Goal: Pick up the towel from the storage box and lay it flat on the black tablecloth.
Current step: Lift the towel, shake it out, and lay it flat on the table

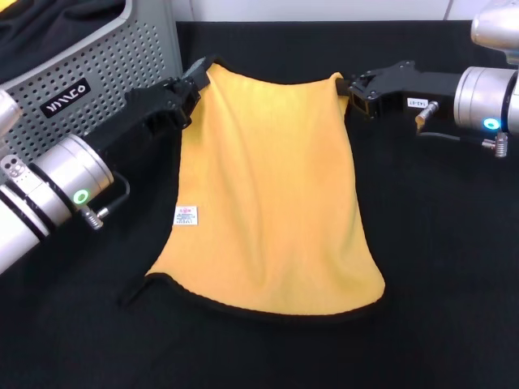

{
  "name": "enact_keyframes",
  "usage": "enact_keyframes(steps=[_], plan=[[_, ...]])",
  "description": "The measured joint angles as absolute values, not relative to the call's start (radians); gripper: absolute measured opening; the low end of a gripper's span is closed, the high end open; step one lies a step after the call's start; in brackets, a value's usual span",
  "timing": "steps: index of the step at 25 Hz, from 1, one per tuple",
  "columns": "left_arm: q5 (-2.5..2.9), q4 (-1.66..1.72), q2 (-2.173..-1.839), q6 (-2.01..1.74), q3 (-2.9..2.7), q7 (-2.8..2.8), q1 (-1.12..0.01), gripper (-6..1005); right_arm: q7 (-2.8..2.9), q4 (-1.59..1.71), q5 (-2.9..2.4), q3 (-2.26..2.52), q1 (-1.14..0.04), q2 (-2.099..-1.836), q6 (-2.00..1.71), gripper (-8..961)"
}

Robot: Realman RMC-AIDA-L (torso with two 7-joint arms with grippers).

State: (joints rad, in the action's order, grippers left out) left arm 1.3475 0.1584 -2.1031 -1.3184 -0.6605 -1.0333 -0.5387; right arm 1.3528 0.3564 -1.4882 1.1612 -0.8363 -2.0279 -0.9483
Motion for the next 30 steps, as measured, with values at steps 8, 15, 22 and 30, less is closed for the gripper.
enact_keyframes(steps=[8,15,22,30], plan=[[1.301,0.151,-2.103,-1.250,-0.660,-1.011,-0.555,40,1.353,0.348,-1.488,1.168,-0.854,-2.028,-0.864,13],[1.293,0.148,-2.104,-1.194,-0.665,-1.010,-0.572,41,1.357,0.345,-1.488,1.192,-0.867,-2.028,-0.818,13],[1.293,0.118,-2.106,-1.131,-0.661,-1.009,-0.596,41,1.357,0.312,-1.488,1.208,-0.889,-2.028,-0.793,14],[1.269,0.097,-2.108,-1.053,-0.661,-0.999,-0.622,41,1.364,0.307,-1.486,1.242,-0.891,-2.028,-0.734,14]])
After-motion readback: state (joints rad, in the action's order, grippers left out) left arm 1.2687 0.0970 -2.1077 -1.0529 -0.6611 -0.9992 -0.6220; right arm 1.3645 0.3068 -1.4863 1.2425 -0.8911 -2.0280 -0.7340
